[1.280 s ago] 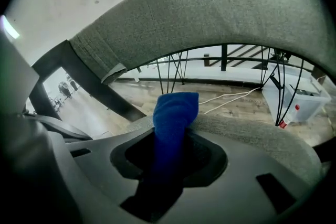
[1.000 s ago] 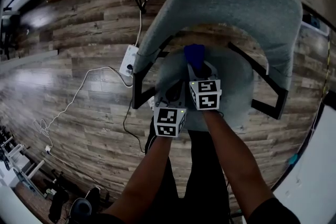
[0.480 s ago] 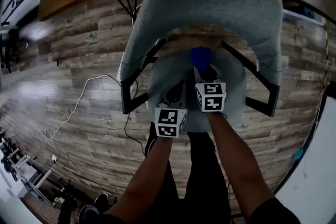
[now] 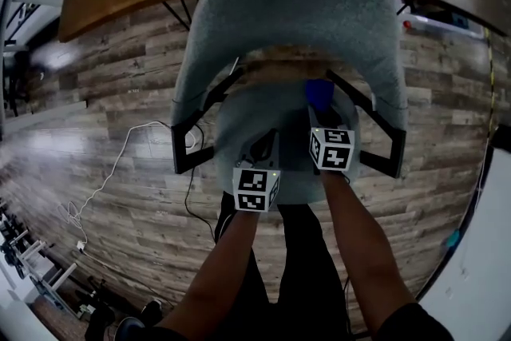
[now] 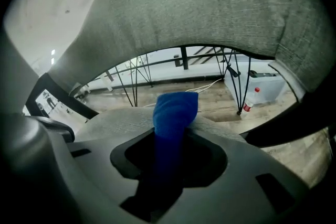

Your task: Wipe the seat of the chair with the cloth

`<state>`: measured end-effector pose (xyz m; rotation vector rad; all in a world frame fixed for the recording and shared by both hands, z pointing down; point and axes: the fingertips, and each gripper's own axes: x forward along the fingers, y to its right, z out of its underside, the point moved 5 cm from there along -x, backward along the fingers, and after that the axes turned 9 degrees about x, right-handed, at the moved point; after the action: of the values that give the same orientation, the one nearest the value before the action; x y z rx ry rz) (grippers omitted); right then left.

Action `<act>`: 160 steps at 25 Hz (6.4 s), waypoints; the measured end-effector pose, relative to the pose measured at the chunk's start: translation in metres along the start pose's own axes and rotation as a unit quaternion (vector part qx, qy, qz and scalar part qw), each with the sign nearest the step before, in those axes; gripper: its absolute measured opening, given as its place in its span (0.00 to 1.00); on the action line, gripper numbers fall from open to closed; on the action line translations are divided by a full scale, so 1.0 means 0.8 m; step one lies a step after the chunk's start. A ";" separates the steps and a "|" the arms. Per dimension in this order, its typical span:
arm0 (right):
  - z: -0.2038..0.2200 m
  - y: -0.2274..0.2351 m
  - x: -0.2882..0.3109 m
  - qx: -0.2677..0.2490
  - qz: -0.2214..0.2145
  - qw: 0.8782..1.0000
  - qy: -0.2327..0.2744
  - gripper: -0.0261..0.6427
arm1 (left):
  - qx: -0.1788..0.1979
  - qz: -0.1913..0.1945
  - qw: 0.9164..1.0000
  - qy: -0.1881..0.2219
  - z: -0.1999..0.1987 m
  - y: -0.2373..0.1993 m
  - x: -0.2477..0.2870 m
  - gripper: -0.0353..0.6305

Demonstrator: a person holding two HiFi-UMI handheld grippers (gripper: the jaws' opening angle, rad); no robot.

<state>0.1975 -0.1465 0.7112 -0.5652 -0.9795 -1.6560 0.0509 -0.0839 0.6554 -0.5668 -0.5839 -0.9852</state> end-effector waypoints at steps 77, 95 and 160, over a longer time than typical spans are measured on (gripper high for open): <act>0.110 -0.092 -0.048 0.009 0.018 1.000 0.012 0.25 | -0.049 -0.009 0.999 -0.007 0.093 -0.030 -0.106 0.06; 0.105 0.017 -0.090 0.044 0.073 0.996 0.019 0.25 | -0.018 0.023 0.999 -0.019 0.083 -0.002 -0.084 0.06; 0.235 -0.269 -0.081 -0.004 -0.095 0.995 -0.008 0.25 | -0.026 -0.061 0.998 -0.004 0.183 -0.091 -0.174 0.06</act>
<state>-0.0073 0.0630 0.6961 -0.5027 -1.0660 -1.8271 -0.1018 0.0659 0.6779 -0.5868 -0.6057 -1.1158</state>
